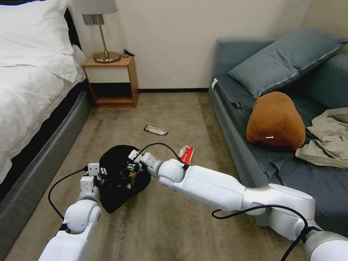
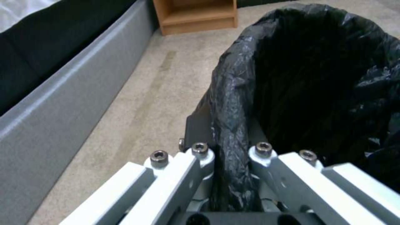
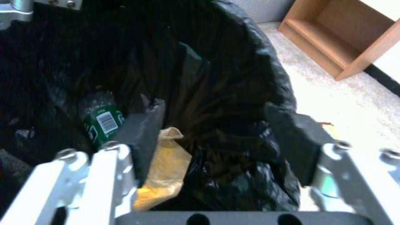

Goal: Pick up the trash bin, then pick up the garbage on the floor and place it into the trash bin.

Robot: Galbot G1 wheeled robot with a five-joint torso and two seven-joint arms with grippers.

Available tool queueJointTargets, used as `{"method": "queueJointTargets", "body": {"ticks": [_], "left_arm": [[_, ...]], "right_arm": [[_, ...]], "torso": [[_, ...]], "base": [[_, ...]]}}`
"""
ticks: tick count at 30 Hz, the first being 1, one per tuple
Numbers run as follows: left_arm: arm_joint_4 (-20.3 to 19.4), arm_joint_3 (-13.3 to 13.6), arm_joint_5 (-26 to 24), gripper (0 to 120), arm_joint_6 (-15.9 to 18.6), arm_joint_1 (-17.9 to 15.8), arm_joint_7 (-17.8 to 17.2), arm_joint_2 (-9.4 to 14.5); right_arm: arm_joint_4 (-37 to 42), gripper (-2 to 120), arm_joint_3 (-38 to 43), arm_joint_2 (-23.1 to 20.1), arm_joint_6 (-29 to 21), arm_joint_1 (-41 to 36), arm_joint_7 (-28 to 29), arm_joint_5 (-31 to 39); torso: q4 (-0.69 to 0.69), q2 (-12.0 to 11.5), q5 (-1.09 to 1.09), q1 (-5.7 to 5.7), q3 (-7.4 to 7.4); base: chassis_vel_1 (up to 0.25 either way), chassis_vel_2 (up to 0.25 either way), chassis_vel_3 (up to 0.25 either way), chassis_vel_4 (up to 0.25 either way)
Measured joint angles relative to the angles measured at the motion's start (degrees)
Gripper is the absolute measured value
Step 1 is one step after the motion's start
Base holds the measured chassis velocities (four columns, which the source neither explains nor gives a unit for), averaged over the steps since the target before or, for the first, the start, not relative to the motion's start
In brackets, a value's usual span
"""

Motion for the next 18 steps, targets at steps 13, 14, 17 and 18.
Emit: {"method": "queueJointTargets", "body": {"ticks": [13,14,17,18], "left_arm": [[0.0,-3.1,-2.4,3,0.3,-1.7,-0.2,1.8],[-0.3,-3.7,-2.4,3,0.2,-1.2,-0.2,1.9],[-0.8,-4.2,-2.5,3,0.1,-0.3,-0.1,1.9],[-1.2,-4.4,-2.5,3,0.0,0.0,-0.1,1.9]], "right_arm": [[-0.3,100,12.9,-0.5,3.8,-5.2,5.5,0.1],[0.3,100,14.3,-1.1,3.6,-6.0,5.9,0.1],[1.7,100,16.8,-2.2,2.6,-7.9,7.0,0.3],[2.5,100,18.1,-2.8,2.1,-8.9,7.7,0.7]], "torso": [[0.00,0.0,0.01,0.00,0.00],[0.00,0.0,0.01,-0.01,0.00],[0.01,0.0,0.00,0.00,0.00],[0.00,0.0,0.00,0.00,0.00]], "base": [[0.000,0.000,0.000,0.000],[0.000,0.000,0.000,0.000],[0.000,0.000,0.000,0.000],[0.000,0.000,0.000,0.000]]}}
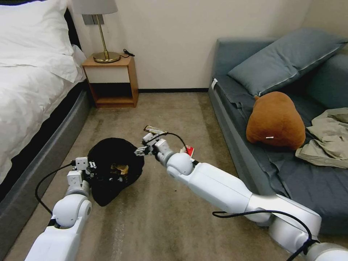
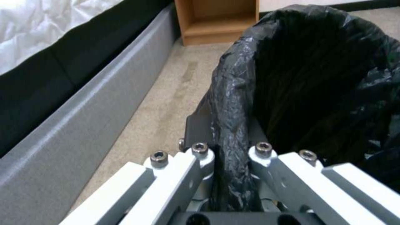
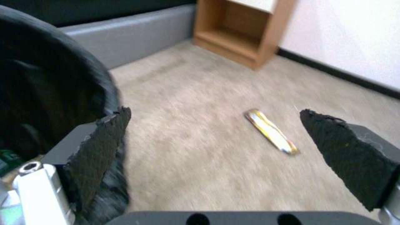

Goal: Pick up the trash bin, then pick up the garbage on the floor and place it into the trash bin.

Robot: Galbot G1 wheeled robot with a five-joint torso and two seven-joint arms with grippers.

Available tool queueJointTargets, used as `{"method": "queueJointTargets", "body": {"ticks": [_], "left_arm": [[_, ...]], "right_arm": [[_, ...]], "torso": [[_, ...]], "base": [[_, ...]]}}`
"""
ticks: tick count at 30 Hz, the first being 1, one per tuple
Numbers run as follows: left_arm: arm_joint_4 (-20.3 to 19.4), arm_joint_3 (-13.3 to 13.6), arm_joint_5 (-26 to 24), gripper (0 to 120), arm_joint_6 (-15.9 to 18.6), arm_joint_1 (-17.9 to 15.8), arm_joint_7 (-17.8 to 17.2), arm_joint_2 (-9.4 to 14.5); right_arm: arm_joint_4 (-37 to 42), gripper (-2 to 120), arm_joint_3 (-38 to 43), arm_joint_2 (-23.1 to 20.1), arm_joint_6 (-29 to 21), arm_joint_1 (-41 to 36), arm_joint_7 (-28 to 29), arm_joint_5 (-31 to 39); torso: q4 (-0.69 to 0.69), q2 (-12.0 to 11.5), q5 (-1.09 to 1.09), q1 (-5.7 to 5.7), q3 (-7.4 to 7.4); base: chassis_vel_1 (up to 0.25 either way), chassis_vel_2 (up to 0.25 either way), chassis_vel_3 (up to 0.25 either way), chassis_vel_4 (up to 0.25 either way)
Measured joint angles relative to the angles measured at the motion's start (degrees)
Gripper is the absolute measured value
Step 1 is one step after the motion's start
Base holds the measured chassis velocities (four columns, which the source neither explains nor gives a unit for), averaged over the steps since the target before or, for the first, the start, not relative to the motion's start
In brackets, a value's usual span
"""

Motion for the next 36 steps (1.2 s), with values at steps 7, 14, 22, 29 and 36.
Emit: {"method": "queueJointTargets", "body": {"ticks": [7,14,22,29,36], "left_arm": [[-2.0,-1.0,-0.1,3,-0.2,1.6,-0.1,0.5],[-1.7,-2.5,-0.8,3,-0.8,2.5,-0.1,1.6],[-1.1,-3.5,-1.3,3,-1.0,3.1,0.0,1.8],[-1.4,-3.0,-0.7,3,-1.6,3.9,0.1,0.4],[-1.8,-3.2,-0.7,3,-1.7,4.3,0.1,0.4]], "right_arm": [[3.0,100,6.7,-2.7,-2.3,-6.0,3.4,1.2],[3.7,100,12.8,-3.9,-2.4,-10.8,3.6,-0.8],[4.3,100,21.9,-4.1,-2.0,-18.8,2.6,-4.7],[2.7,100,29.8,-2.7,-0.7,-26.1,1.8,-8.3],[2.6,100,35.2,-2.0,0.8,-32.1,0.2,-11.2]], "torso": [[-0.01,0.0,0.01,0.00,0.00],[-0.01,0.0,0.01,0.00,0.00],[-0.01,0.0,0.01,0.00,0.00],[0.00,0.0,0.01,0.00,0.00],[-0.02,0.0,0.00,0.00,0.00]], "base": [[0.000,0.000,0.000,0.000],[0.000,0.000,0.000,0.000],[0.000,0.000,0.000,0.000],[0.000,0.000,0.000,0.000],[0.000,0.000,0.000,0.000]]}}
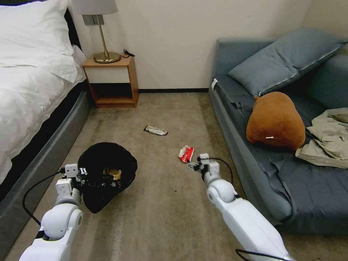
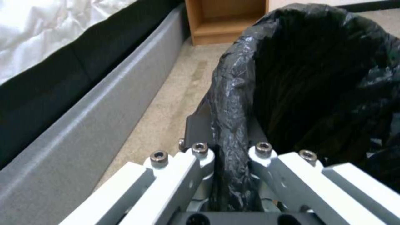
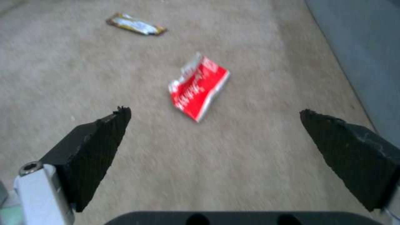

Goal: Pick up the trash bin, then pick up the garbage on the floor and place it into the trash bin.

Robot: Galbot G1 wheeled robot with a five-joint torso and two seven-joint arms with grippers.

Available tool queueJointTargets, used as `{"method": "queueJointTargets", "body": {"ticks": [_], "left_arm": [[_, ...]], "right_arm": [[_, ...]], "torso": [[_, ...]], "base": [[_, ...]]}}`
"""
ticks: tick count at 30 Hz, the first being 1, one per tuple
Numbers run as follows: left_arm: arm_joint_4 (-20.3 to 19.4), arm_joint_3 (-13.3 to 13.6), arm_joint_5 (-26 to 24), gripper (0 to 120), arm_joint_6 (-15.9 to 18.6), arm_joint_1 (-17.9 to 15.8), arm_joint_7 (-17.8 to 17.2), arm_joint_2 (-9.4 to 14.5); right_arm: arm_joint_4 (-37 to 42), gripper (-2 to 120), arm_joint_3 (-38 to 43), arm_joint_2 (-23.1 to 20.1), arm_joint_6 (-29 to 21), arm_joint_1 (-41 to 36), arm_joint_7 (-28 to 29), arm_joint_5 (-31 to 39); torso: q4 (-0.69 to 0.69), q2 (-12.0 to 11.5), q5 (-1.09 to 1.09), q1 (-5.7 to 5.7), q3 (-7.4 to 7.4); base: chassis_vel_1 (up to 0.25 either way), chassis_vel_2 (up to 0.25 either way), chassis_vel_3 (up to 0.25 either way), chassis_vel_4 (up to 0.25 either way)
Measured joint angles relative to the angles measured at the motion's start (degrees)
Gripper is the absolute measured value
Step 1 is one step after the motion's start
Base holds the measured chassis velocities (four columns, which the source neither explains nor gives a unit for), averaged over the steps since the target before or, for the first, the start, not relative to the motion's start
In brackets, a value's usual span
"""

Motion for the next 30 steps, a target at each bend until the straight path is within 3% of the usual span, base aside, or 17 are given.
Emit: {"method": "queueJointTargets", "body": {"ticks": [23,30], "left_arm": [[-1.5,-0.6,1.9,3,-0.8,2.5,0.1,-2.9],[-1.2,-1.3,1.5,3,-1.3,2.9,0.2,-2.6]], "right_arm": [[1.2,100,9.0,-0.5,4.1,-7.6,-5.3,-4.9],[1.2,100,9.3,-0.2,4.5,-8.4,-5.4,-6.0]], "torso": [[0.01,0.0,0.00,0.00,0.00],[0.01,0.0,0.00,0.00,0.00]], "base": [[0.000,0.000,0.000,0.000],[0.000,0.000,0.000,0.000]]}}
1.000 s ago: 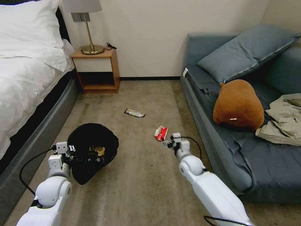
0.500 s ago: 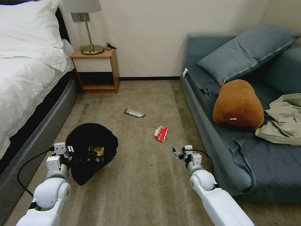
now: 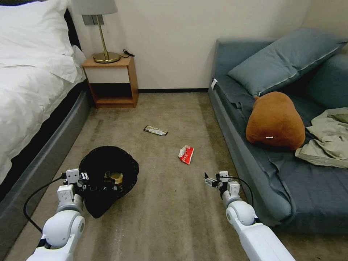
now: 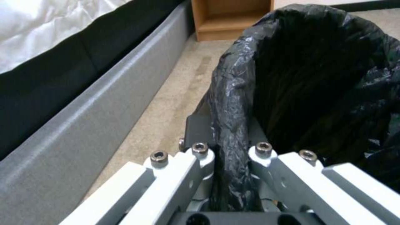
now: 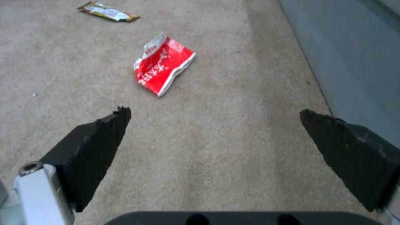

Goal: Pick up the trash bin, then pick up the garbage on the floor and place it into the trash bin.

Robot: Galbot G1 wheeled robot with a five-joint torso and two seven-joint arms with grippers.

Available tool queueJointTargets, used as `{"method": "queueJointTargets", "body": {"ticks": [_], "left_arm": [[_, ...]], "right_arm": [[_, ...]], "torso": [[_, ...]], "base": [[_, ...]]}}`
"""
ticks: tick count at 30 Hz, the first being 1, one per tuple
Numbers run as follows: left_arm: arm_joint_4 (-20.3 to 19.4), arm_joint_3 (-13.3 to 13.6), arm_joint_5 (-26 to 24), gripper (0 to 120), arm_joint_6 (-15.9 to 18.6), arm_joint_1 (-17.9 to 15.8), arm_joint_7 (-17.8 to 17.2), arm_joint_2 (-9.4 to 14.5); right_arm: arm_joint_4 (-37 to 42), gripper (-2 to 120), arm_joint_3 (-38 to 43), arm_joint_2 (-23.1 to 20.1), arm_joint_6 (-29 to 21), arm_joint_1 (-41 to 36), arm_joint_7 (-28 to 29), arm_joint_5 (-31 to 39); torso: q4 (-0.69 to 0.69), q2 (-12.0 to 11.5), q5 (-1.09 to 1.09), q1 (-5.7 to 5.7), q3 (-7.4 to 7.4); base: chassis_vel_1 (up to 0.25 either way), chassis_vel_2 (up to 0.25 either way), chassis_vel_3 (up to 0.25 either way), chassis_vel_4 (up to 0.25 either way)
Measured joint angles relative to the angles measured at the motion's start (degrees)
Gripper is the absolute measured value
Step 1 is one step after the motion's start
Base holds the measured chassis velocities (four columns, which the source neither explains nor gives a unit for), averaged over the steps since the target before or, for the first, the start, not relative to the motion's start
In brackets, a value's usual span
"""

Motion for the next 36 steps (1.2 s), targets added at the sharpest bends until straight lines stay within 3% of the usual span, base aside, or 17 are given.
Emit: {"method": "queueJointTargets", "body": {"ticks": [36], "left_arm": [[1.0,-2.7,-2.4,3,-2.4,3.2,0.6,1.8]], "right_arm": [[-0.4,100,3.2,2.1,2.9,-5.0,-1.6,-5.8]], "torso": [[0.00,0.0,-0.01,0.00,0.00]], "base": [[0.000,0.000,0.000,0.000]]}}
